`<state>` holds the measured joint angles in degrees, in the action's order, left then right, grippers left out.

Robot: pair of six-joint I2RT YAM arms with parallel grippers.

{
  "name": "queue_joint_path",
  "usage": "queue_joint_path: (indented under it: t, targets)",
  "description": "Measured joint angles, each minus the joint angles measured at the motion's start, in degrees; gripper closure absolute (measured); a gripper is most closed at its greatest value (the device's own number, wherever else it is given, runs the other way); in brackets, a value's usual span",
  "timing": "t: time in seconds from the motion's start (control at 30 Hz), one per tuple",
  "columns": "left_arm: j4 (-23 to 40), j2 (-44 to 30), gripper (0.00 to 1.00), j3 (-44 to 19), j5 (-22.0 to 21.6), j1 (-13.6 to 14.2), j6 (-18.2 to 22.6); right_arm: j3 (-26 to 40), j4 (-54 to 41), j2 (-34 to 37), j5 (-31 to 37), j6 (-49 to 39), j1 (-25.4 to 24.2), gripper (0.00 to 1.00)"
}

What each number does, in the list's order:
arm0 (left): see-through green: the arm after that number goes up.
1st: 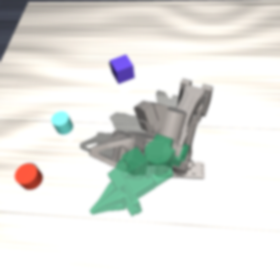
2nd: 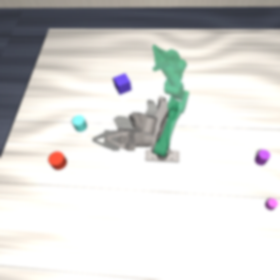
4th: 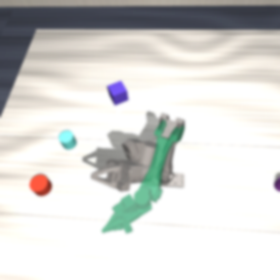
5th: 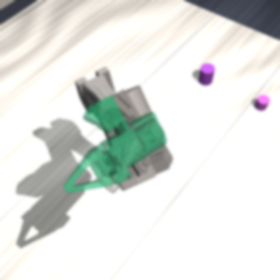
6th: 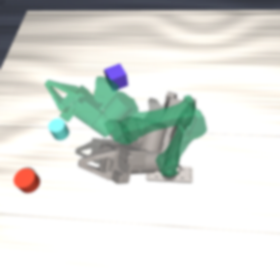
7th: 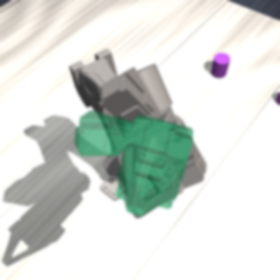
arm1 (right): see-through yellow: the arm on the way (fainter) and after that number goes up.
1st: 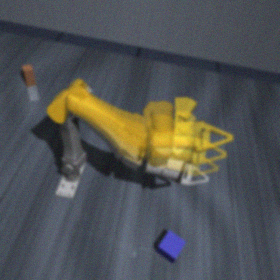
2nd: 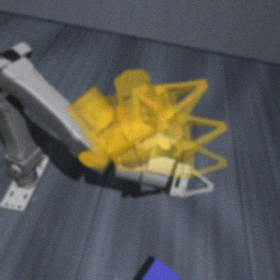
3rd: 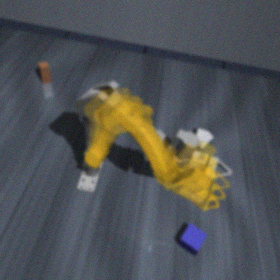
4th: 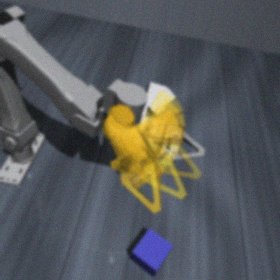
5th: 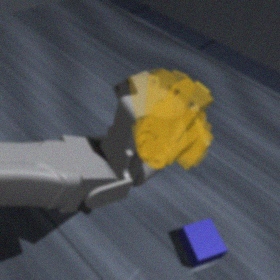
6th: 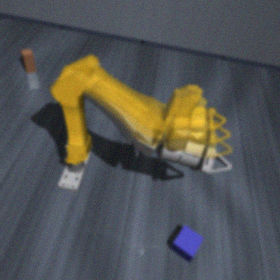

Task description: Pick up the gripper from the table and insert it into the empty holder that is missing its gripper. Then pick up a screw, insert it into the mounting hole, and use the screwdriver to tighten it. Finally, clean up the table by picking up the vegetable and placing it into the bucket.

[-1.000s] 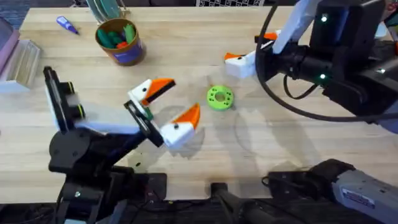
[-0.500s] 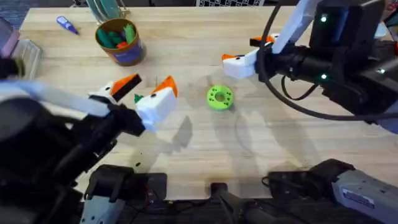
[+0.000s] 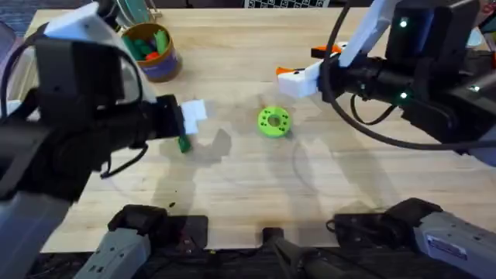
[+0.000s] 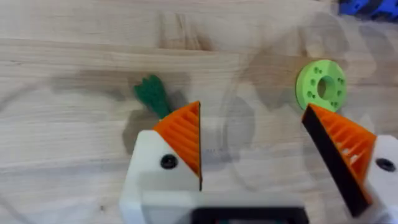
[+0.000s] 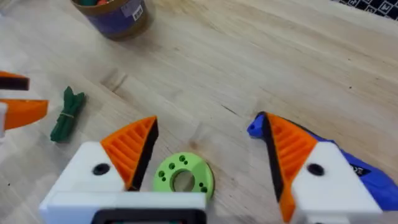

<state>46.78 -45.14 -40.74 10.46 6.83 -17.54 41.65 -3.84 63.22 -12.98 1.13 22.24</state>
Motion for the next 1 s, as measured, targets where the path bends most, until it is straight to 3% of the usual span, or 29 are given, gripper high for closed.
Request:
queue_joint_path:
  t: [0.23,0.3,0.47,0.5,0.53,0.67,0.77,1.0]
  targets:
    - [-2.9,-6.5,0.015,-1.0,1.3,0.0,0.2,0.0,0.0,0.0,0.0,0.0,0.0,0.01]
    - [-2.4,-8.0,0.015,-1.0,-0.1,0.0,-0.5,0.0,0.0,0.0,0.0,0.0,0.0,0.01]
    - [2.4,-12.2,0.015,-1.0,-9.3,0.0,-10.7,0.0,0.0,0.0,0.0,0.0,0.0,0.01]
    - [1.9,-15.2,0.015,-1.0,-11.4,0.0,-15.5,0.0,0.0,0.0,0.0,0.0,0.0,0.01]
    - [2.1,-16.3,0.015,-1.0,-11.8,0.0,-16.8,0.0,0.0,0.0,0.0,0.0,0.0,0.01]
    - [3.4,-20.5,0.015,-1.0,-13.3,0.0,-21.2,0.0,0.0,0.0,0.0,0.0,0.0,0.01]
    - [0.6,-24.1,0.016,-1.0,-13.4,0.0,-24.0,0.0,0.0,0.0,0.0,0.0,0.0,0.011]
    - [-2.3,-31.3,0.015,-1.0,-13.2,0.0,-26.3,0.0,0.0,0.0,0.0,0.0,0.0,0.009]
